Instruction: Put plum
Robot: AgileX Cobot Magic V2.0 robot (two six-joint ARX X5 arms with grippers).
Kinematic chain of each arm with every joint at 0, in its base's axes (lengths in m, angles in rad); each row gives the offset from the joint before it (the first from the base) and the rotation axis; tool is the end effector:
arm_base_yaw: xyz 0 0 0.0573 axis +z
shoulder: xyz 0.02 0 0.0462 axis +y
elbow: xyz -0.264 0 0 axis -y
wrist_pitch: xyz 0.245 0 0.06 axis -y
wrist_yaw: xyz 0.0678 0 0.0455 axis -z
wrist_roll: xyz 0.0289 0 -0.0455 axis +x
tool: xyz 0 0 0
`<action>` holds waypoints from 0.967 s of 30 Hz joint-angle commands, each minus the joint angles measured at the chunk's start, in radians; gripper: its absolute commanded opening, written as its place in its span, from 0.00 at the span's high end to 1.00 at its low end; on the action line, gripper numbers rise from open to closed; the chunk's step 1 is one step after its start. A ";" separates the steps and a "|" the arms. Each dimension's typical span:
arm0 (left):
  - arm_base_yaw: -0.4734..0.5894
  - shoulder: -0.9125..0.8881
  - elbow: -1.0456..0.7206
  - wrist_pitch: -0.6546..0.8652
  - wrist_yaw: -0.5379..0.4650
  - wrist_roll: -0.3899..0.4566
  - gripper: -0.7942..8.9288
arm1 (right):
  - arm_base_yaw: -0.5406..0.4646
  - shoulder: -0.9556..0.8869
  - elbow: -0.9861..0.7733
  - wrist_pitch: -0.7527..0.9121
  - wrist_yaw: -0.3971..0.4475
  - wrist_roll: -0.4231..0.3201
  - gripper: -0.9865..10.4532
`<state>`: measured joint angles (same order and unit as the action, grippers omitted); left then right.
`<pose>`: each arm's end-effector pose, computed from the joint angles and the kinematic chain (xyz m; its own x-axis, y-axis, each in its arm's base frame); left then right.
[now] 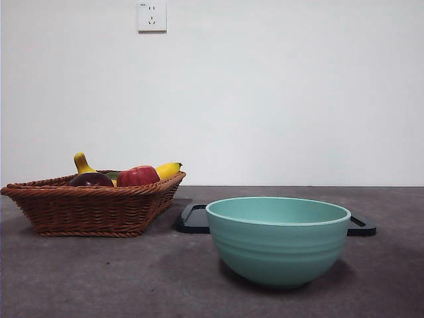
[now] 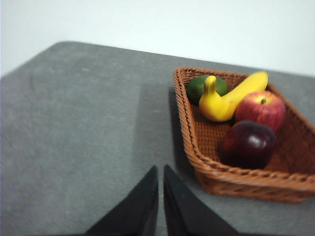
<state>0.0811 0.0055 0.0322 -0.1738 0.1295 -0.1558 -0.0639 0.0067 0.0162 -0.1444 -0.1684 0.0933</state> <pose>0.0947 0.0040 0.1573 0.9882 -0.0492 -0.1453 0.0238 0.9848 -0.1722 0.0960 -0.0013 0.1546 0.9856 0.1049 -0.1326 -0.0898 0.9893 0.1148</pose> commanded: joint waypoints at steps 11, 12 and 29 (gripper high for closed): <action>0.003 0.000 0.053 -0.023 0.039 -0.303 0.90 | -0.001 -0.002 0.074 0.009 -0.022 0.212 0.91; 0.003 0.002 0.067 -0.025 0.045 -0.306 0.90 | -0.001 -0.002 0.092 -0.001 -0.022 0.212 0.91; 0.003 0.295 0.534 -0.364 0.213 -0.060 0.90 | 0.000 0.321 0.570 -0.347 -0.220 0.023 0.91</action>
<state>0.0811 0.2790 0.5396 -0.5316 0.3328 -0.2970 -0.0647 0.3008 0.5556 -0.4805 -0.3695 0.1795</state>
